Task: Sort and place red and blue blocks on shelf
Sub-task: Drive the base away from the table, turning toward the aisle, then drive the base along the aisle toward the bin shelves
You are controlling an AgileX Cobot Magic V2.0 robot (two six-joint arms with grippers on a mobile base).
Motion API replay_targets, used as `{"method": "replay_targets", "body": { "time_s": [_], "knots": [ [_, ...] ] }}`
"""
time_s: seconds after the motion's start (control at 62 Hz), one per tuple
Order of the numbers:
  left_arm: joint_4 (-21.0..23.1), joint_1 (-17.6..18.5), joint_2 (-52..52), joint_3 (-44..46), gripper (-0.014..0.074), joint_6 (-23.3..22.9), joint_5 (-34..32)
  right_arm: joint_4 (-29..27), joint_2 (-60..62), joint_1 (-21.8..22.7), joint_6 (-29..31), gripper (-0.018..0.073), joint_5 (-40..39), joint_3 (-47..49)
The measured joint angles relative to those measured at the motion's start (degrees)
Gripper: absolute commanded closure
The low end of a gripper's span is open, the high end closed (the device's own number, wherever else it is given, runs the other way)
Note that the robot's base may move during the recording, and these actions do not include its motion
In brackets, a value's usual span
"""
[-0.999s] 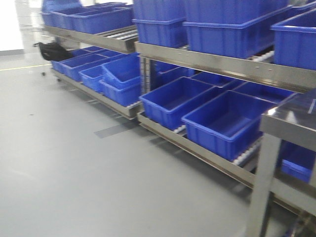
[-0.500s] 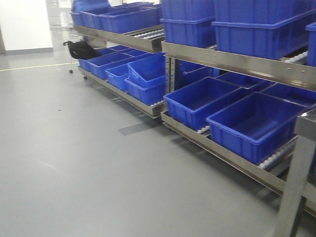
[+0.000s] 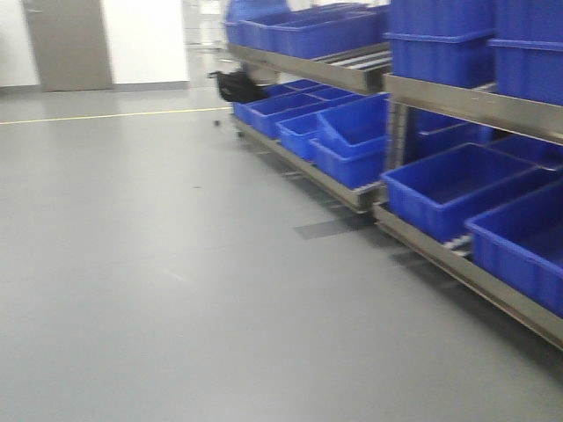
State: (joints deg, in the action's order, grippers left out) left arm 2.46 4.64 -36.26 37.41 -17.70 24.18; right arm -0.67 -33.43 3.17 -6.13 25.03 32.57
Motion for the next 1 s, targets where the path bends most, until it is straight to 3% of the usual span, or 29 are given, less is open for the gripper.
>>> {"method": "replay_targets", "body": {
  "time_s": [0.999],
  "knots": [
    [0.00,0.00,0.00,0.00,0.0473,0.00,0.00,0.00,0.00,0.00,0.00,0.0501,0.00,0.00]
  ]
}}
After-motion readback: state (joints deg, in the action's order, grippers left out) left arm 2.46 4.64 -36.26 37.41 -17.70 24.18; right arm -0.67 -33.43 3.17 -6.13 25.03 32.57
